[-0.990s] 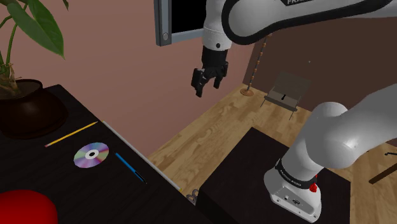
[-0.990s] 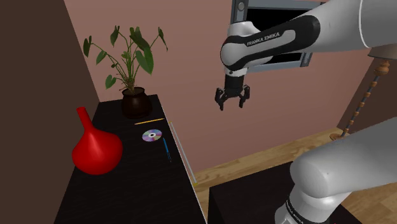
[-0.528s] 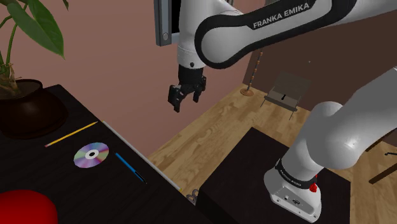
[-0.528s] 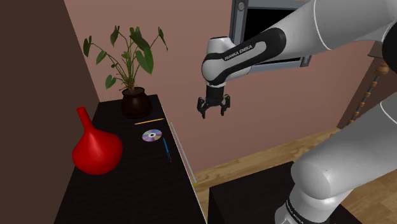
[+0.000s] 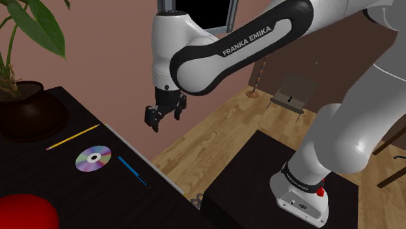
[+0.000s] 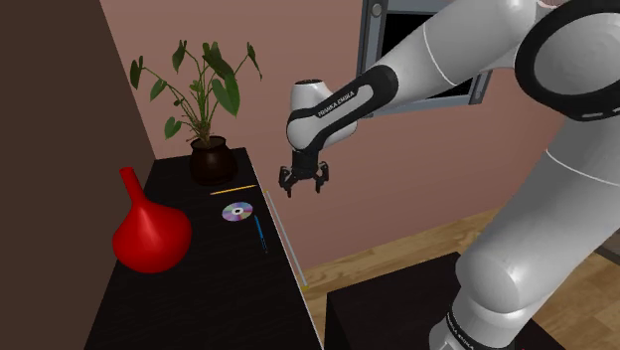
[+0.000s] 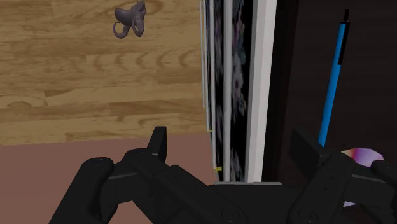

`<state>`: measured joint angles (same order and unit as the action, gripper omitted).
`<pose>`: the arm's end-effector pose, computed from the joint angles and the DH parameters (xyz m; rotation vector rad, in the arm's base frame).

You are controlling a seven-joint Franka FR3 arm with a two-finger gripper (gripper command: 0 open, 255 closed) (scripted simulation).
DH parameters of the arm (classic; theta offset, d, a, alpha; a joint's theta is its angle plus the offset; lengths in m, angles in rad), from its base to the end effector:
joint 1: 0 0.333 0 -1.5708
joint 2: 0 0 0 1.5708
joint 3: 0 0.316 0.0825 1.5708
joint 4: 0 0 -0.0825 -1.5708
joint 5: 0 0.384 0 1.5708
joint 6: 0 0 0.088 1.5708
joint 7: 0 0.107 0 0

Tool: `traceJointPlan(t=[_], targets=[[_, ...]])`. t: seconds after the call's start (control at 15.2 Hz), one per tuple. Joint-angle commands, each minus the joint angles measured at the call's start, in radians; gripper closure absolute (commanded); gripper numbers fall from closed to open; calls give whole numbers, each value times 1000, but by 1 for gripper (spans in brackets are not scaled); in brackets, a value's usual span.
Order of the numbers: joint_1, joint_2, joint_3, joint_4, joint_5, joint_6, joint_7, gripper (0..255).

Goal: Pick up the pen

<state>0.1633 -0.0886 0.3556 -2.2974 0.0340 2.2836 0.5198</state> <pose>0.4401 0.2535 0.3897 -3.1091 0.0349 -0.0973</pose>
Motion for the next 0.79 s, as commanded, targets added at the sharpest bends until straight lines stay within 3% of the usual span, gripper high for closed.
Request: traceJointPlan(t=[0.0,0.73], targets=[[13,72,22,48,-28,29,43,0],[143,452,43,348,-226,119,241,0]])
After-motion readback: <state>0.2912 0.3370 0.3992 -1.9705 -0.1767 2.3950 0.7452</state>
